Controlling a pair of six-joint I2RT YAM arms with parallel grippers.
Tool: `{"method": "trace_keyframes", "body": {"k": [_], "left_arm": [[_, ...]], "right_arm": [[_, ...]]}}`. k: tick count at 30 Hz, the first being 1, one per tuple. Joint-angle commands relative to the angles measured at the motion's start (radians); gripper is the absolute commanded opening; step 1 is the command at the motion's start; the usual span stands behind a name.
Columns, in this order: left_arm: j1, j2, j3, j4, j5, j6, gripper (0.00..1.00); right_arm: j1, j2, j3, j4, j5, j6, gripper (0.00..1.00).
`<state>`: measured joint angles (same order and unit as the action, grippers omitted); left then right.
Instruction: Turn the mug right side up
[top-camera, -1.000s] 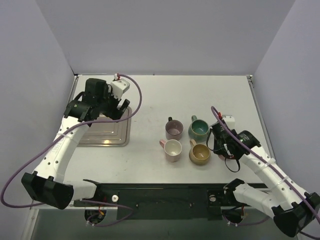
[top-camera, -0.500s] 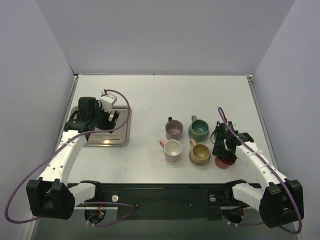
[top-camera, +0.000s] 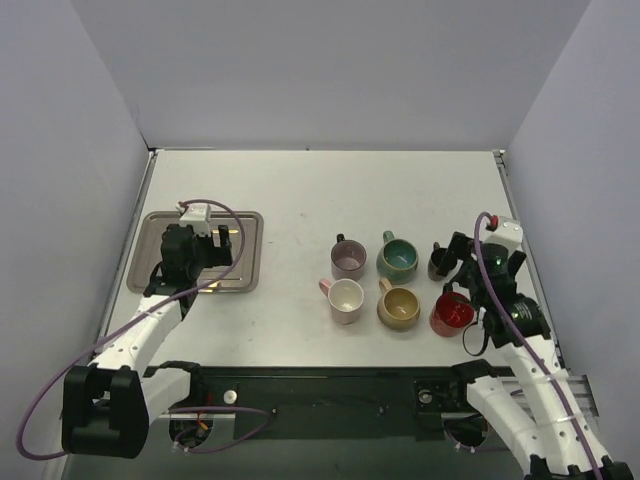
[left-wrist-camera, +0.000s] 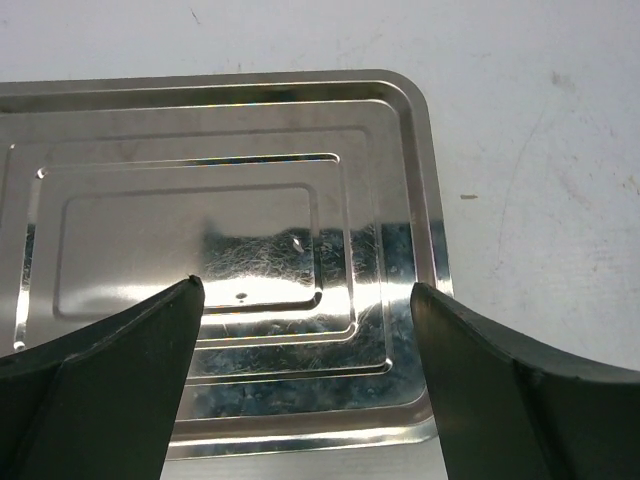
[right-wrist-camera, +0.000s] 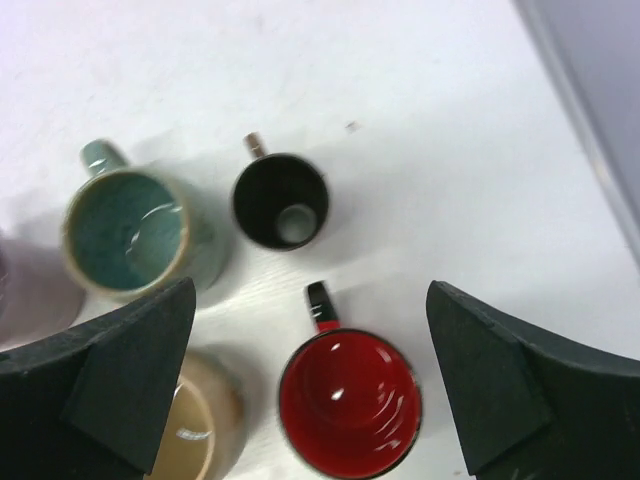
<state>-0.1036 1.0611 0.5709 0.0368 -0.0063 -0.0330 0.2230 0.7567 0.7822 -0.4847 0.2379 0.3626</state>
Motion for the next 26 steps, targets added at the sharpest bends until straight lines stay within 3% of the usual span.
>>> {"method": "trace_keyframes", "body": {"k": [1, 5, 13, 26], "left_arm": [[0.004, -0.010, -0.084, 0.337, -0.084, -0.140, 0.95], [0.004, 0.016, -0.121, 0.414, -0.121, -0.137, 0.95], [0.002, 0.069, -0.206, 0.549, -0.202, -0.079, 0.95], [0.004, 0.066, -0.256, 0.584, -0.155, -0.059, 0.95]], "right_arm": [[-0.004, -0.117, -0.222, 0.356, 0.316, -0.122, 0.95], [-0.004, -0.158, -0.375, 0.591, 0.425, -0.189, 0.95], [-0.005, -0.169, -0.521, 0.761, 0.453, -0.229, 0.95], [-0.005, -0.135, -0.517, 0.764, 0.397, -0.217, 0.95]]}}
